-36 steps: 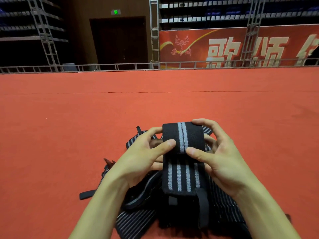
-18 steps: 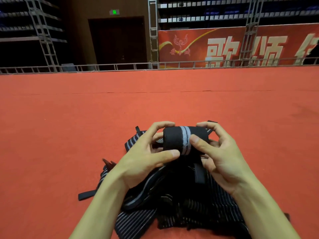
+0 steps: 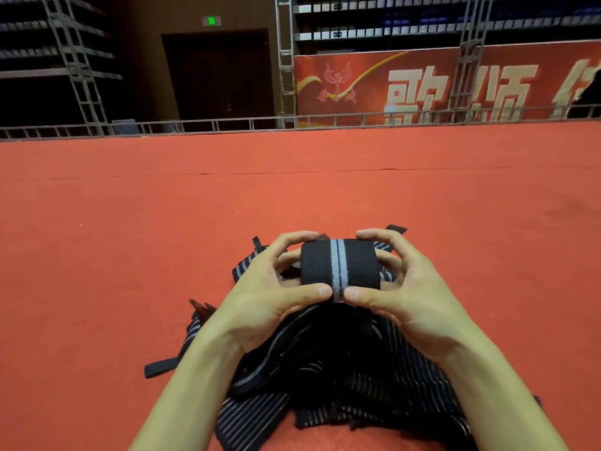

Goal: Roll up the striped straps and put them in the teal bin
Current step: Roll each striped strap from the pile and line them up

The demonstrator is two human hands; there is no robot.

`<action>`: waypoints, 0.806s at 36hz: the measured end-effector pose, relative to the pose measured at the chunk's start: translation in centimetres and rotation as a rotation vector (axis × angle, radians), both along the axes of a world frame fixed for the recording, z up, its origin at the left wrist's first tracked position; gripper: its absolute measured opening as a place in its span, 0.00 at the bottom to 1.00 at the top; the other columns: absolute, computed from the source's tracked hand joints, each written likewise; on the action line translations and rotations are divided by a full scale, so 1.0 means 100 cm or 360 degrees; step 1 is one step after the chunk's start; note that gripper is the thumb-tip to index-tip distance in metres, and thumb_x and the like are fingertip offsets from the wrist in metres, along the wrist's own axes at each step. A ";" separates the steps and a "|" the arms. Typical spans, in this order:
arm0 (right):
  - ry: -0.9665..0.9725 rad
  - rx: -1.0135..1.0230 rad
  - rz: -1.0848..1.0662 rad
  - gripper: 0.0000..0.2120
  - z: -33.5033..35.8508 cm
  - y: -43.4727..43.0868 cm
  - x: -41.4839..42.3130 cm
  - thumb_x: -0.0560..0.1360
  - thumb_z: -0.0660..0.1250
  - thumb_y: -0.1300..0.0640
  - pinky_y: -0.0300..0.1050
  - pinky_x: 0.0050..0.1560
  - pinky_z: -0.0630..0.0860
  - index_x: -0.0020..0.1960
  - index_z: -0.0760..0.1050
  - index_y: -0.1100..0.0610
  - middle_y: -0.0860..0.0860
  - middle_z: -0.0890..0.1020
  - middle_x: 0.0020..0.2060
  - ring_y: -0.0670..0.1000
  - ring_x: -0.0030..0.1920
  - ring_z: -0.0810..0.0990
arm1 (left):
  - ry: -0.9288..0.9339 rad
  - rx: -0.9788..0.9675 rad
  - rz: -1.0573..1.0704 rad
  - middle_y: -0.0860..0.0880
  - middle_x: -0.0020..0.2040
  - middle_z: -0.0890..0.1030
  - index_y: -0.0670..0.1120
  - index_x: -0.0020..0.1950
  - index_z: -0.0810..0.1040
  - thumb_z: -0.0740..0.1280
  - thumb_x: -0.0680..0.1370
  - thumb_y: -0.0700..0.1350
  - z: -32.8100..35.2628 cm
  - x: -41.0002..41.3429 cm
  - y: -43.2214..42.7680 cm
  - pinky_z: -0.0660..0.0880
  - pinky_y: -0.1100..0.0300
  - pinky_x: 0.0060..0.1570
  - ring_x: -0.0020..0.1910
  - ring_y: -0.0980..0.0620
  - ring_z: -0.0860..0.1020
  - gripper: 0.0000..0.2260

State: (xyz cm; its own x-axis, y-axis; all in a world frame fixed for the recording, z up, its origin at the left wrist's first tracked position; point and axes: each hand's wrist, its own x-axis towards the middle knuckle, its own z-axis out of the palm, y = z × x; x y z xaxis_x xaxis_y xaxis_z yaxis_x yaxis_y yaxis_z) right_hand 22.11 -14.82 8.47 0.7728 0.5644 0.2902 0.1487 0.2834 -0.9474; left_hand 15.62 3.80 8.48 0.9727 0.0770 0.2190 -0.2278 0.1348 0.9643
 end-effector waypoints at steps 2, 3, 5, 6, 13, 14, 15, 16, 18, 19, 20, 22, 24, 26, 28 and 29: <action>-0.0087 -0.0032 -0.0033 0.32 -0.002 0.000 0.001 0.63 0.76 0.75 0.44 0.44 0.80 0.59 0.75 0.51 0.49 0.84 0.53 0.55 0.47 0.86 | 0.0032 0.0073 -0.0003 0.50 0.55 0.82 0.54 0.59 0.79 0.75 0.64 0.31 -0.002 0.001 0.002 0.80 0.55 0.45 0.45 0.46 0.84 0.28; -0.0116 -0.0049 -0.0044 0.32 -0.003 0.000 0.002 0.63 0.76 0.75 0.44 0.45 0.81 0.59 0.76 0.51 0.50 0.83 0.55 0.56 0.48 0.85 | 0.0040 0.0104 -0.0003 0.51 0.56 0.82 0.54 0.59 0.78 0.75 0.64 0.32 -0.003 0.001 0.003 0.80 0.54 0.45 0.44 0.47 0.84 0.29; -0.0142 -0.0064 -0.0044 0.32 -0.006 0.000 0.003 0.63 0.76 0.76 0.44 0.46 0.81 0.59 0.75 0.51 0.51 0.82 0.56 0.55 0.49 0.85 | 0.0018 0.0155 0.0003 0.50 0.57 0.81 0.53 0.60 0.77 0.76 0.63 0.32 -0.004 0.001 0.004 0.79 0.53 0.46 0.44 0.45 0.84 0.29; -0.0156 -0.0072 -0.0041 0.32 -0.007 0.000 0.004 0.63 0.76 0.76 0.43 0.47 0.81 0.60 0.75 0.51 0.51 0.82 0.56 0.55 0.50 0.85 | -0.0009 0.0178 0.0010 0.49 0.58 0.81 0.53 0.61 0.77 0.76 0.63 0.31 -0.005 0.001 0.004 0.79 0.54 0.45 0.44 0.45 0.84 0.30; -0.0263 -0.0238 -0.0077 0.33 -0.011 0.002 0.006 0.64 0.76 0.75 0.42 0.47 0.80 0.60 0.73 0.47 0.50 0.79 0.60 0.52 0.49 0.85 | -0.0085 0.0311 0.0059 0.48 0.62 0.80 0.51 0.63 0.76 0.74 0.67 0.25 -0.008 0.003 0.005 0.79 0.56 0.47 0.48 0.44 0.84 0.31; -0.0279 -0.0251 -0.0087 0.33 -0.011 0.002 0.006 0.64 0.77 0.74 0.43 0.48 0.81 0.60 0.73 0.47 0.50 0.78 0.60 0.52 0.50 0.85 | -0.0088 0.0314 0.0057 0.48 0.63 0.80 0.51 0.63 0.76 0.74 0.67 0.25 -0.008 0.003 0.005 0.79 0.56 0.47 0.48 0.44 0.84 0.31; -0.0294 -0.0267 -0.0095 0.33 -0.011 0.003 0.006 0.65 0.77 0.72 0.44 0.49 0.81 0.60 0.73 0.46 0.50 0.78 0.61 0.52 0.50 0.85 | -0.0092 0.0321 0.0061 0.49 0.63 0.79 0.52 0.63 0.76 0.74 0.67 0.25 -0.007 0.002 0.006 0.79 0.56 0.47 0.49 0.44 0.84 0.31; -0.0303 -0.0275 -0.0099 0.32 -0.011 0.003 0.005 0.65 0.78 0.71 0.45 0.50 0.82 0.60 0.73 0.46 0.49 0.78 0.61 0.52 0.50 0.85 | -0.0099 0.0332 0.0066 0.50 0.64 0.79 0.52 0.63 0.76 0.74 0.67 0.25 -0.007 0.001 0.007 0.79 0.56 0.47 0.49 0.44 0.84 0.31; -0.0298 -0.0267 -0.0097 0.31 -0.012 0.004 0.003 0.66 0.78 0.70 0.47 0.52 0.82 0.60 0.73 0.45 0.49 0.78 0.62 0.52 0.52 0.85 | -0.0114 0.0337 0.0075 0.51 0.64 0.79 0.52 0.64 0.76 0.74 0.67 0.25 -0.007 -0.002 0.008 0.79 0.58 0.47 0.50 0.44 0.84 0.32; -0.0298 -0.0264 -0.0093 0.31 -0.013 0.004 0.001 0.66 0.78 0.70 0.49 0.53 0.82 0.60 0.73 0.45 0.50 0.77 0.62 0.52 0.52 0.85 | -0.0117 0.0327 0.0085 0.52 0.64 0.79 0.52 0.64 0.77 0.74 0.67 0.25 -0.008 -0.005 0.008 0.79 0.58 0.48 0.50 0.45 0.84 0.32; -0.0297 -0.0262 -0.0089 0.31 -0.014 0.006 -0.002 0.65 0.78 0.70 0.49 0.54 0.81 0.60 0.73 0.45 0.50 0.77 0.62 0.52 0.53 0.85 | -0.0116 0.0326 0.0098 0.52 0.64 0.79 0.52 0.64 0.77 0.74 0.67 0.25 -0.010 -0.007 0.010 0.79 0.58 0.48 0.51 0.45 0.84 0.32; -0.0288 -0.0288 -0.0091 0.31 -0.016 0.012 -0.006 0.65 0.78 0.71 0.47 0.53 0.81 0.60 0.73 0.46 0.52 0.77 0.62 0.52 0.52 0.85 | -0.0100 0.0341 0.0124 0.53 0.64 0.78 0.53 0.63 0.77 0.75 0.67 0.26 -0.014 -0.012 0.015 0.79 0.58 0.49 0.53 0.45 0.84 0.32; -0.0286 -0.0309 -0.0105 0.32 -0.018 0.024 -0.010 0.64 0.78 0.72 0.48 0.54 0.82 0.59 0.74 0.45 0.52 0.77 0.62 0.52 0.53 0.85 | -0.0087 0.0340 0.0137 0.52 0.64 0.79 0.52 0.63 0.77 0.75 0.67 0.26 -0.016 -0.018 0.024 0.79 0.57 0.50 0.54 0.44 0.83 0.32; -0.0325 -0.0333 -0.0129 0.32 -0.019 0.042 -0.014 0.64 0.78 0.71 0.50 0.55 0.81 0.58 0.74 0.44 0.51 0.77 0.62 0.54 0.55 0.83 | -0.0070 0.0340 0.0158 0.51 0.64 0.79 0.51 0.63 0.77 0.75 0.66 0.25 -0.014 -0.025 0.040 0.79 0.56 0.51 0.55 0.43 0.83 0.32; -0.0383 -0.0368 -0.0141 0.32 -0.015 0.064 -0.019 0.64 0.79 0.69 0.52 0.55 0.81 0.59 0.73 0.44 0.49 0.78 0.60 0.54 0.56 0.82 | -0.0054 0.0363 0.0202 0.52 0.65 0.79 0.51 0.64 0.77 0.74 0.66 0.25 -0.008 -0.033 0.060 0.80 0.54 0.51 0.54 0.41 0.83 0.32; -0.0409 -0.0376 -0.0142 0.32 -0.013 0.075 -0.022 0.64 0.79 0.69 0.51 0.54 0.81 0.59 0.73 0.46 0.50 0.78 0.60 0.54 0.55 0.82 | -0.0053 0.0373 0.0215 0.52 0.65 0.79 0.51 0.64 0.77 0.74 0.66 0.25 -0.004 -0.037 0.071 0.81 0.50 0.52 0.54 0.40 0.83 0.32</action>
State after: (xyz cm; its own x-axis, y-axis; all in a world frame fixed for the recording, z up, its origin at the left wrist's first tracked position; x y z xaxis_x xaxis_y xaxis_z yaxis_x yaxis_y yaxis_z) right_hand 19.94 -7.30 7.21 0.7409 0.5727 0.3508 0.4049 0.0359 -0.9137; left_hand 11.93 10.90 8.05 0.9490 0.1491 0.2778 -0.2605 -0.1251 0.9573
